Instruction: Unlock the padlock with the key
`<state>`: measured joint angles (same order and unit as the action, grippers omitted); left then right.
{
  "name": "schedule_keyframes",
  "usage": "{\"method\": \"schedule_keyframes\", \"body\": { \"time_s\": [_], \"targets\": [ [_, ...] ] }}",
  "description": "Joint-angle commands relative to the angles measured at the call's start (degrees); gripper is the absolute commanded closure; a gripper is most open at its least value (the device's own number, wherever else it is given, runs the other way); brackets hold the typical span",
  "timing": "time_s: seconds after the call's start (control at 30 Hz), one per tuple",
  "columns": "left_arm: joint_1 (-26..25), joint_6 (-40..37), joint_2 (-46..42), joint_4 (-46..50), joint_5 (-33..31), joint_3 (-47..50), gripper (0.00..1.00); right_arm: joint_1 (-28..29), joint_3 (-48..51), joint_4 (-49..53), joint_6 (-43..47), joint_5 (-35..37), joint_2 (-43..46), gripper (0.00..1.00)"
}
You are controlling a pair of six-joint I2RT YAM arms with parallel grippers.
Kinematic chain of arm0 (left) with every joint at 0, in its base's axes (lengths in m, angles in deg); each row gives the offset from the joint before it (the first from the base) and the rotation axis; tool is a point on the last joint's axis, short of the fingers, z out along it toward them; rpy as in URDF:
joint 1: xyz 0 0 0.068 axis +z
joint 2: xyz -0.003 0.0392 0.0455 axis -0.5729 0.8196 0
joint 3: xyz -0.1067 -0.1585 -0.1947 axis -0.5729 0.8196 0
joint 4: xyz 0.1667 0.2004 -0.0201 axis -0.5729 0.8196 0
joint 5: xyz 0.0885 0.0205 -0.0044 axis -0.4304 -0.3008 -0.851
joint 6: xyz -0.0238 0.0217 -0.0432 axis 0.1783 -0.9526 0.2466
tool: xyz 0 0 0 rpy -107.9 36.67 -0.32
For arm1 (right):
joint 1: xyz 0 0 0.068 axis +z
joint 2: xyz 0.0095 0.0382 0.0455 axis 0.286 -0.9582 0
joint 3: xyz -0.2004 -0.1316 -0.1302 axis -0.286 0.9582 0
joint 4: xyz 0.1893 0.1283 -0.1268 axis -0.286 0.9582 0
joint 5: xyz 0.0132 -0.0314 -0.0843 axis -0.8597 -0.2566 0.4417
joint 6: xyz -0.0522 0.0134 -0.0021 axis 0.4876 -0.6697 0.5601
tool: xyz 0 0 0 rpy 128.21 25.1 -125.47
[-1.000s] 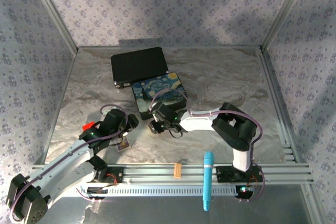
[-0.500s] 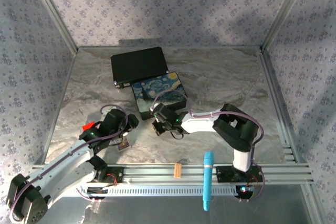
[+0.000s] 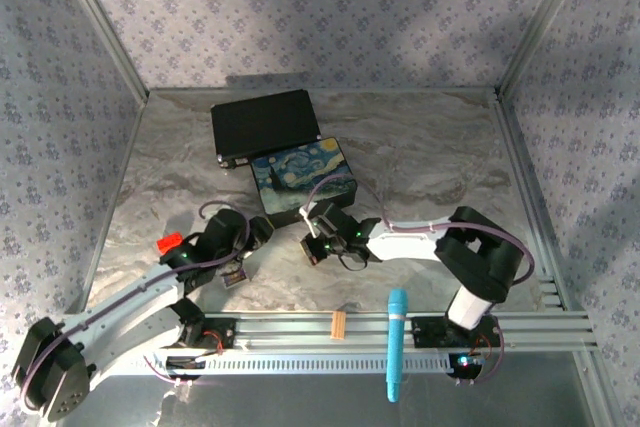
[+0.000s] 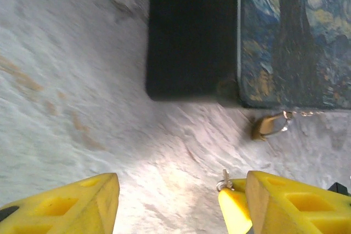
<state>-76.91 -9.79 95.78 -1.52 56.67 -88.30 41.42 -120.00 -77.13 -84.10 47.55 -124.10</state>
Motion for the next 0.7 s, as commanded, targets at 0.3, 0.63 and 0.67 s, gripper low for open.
{"method": "schedule_keyframes", "body": {
  "time_s": [0.3, 0.63, 0.67],
  "targets": [
    [-10.27, 14.36, 14.58, -15.12, -3.02, -5.47, 0.42, 6.42, 6.04, -0.31, 0.60, 13.75, 12.51, 0.98],
    [-15.88, 14.00, 15.37, -12.32, -10.02, -10.32, 0.42, 8.12, 12.48, 1.84, 0.39, 19.19, 25.26, 0.98],
    [-16.28, 13.60, 15.47, -11.89, -10.36, -11.02, 0.43, 8.10, 12.89, 2.04, 0.87, 19.33, 26.51, 0.98]
  ]
}}
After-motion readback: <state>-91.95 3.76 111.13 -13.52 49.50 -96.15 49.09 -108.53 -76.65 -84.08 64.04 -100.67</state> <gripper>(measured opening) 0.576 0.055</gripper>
